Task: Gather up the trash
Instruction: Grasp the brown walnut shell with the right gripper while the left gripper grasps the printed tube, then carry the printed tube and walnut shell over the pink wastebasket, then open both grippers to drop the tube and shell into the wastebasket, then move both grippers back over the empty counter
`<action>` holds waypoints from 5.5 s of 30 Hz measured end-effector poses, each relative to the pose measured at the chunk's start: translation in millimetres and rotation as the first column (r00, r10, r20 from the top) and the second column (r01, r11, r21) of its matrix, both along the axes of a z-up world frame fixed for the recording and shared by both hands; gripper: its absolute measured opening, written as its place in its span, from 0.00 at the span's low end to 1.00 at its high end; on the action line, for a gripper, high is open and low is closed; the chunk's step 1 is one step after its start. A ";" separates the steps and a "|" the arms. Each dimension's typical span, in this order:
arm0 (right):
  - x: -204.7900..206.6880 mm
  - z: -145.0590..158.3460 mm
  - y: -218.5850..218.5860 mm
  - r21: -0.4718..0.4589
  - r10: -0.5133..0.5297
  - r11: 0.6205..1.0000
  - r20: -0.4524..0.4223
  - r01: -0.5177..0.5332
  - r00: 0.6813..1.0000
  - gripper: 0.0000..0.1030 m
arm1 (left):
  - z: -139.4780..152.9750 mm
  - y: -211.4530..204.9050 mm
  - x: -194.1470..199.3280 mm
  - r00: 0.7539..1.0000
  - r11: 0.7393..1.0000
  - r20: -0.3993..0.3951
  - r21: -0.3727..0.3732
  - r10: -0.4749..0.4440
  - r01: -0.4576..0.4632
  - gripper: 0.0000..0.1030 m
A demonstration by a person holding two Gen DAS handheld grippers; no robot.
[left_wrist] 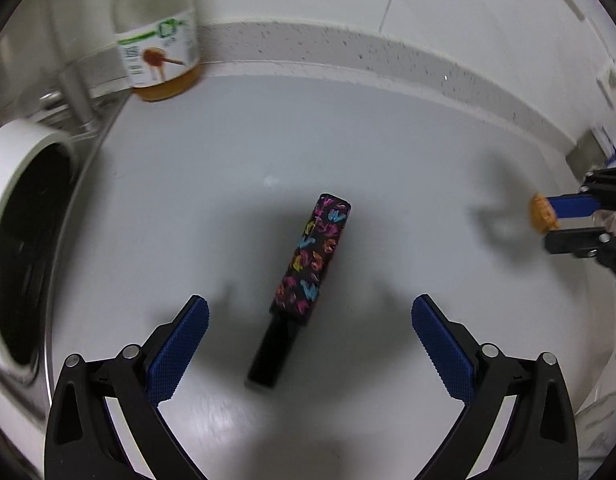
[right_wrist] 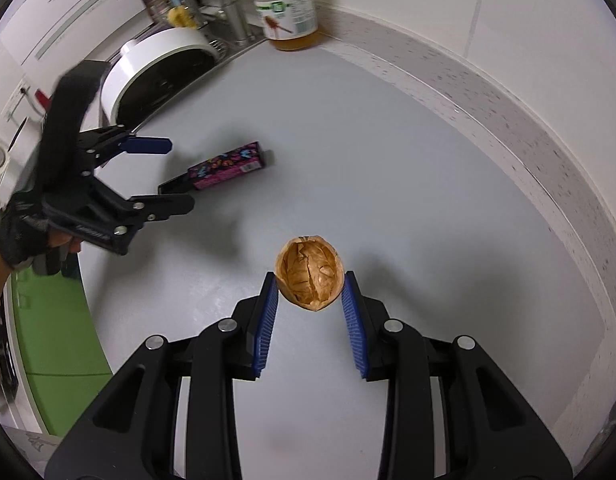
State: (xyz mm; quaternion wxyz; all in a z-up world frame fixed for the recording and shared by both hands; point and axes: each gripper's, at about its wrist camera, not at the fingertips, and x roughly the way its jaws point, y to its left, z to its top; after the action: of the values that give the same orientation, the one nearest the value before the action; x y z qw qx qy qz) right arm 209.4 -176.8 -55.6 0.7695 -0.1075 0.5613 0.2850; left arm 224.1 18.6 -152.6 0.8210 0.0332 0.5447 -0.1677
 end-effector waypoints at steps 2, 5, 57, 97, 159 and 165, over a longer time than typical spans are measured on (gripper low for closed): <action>0.2 -1.0 -4.4 0.000 -0.018 1.000 -0.006 0.018 1.000 0.32 | -5.8 -0.5 7.5 1.000 1.000 -0.014 0.009 -0.019 0.019 0.74; -1.6 -3.1 -9.8 -0.002 -0.042 0.999 -0.010 0.042 0.999 0.32 | -11.2 -3.2 14.6 0.998 0.999 -0.029 0.011 -0.049 0.049 0.60; -301.8 55.2 229.6 0.186 0.759 0.615 0.121 -0.766 0.639 0.32 | 105.3 83.5 -510.2 0.415 0.421 0.084 -0.090 0.906 -0.902 0.23; -434.9 -420.2 433.5 0.052 0.904 0.425 -0.063 -0.904 0.422 0.32 | -347.0 274.8 -635.7 0.086 0.080 -0.029 -0.168 0.996 -0.982 0.94; -180.4 100.7 61.9 0.191 0.328 0.906 0.243 -0.377 0.913 0.97 | 131.4 32.4 -380.2 0.663 0.689 0.194 -0.142 0.723 -0.710 0.95; -139.4 100.8 15.9 0.188 0.253 0.935 0.245 -0.302 0.936 0.97 | 134.3 -2.9 -317.1 0.732 0.761 0.220 -0.106 0.645 -0.640 0.95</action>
State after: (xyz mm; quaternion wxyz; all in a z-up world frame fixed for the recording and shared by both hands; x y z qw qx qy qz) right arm 70.0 -160.9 45.3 0.7850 -0.1294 0.4175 0.4390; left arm -93.0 15.7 -18.3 0.8888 -0.1460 0.4160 0.1252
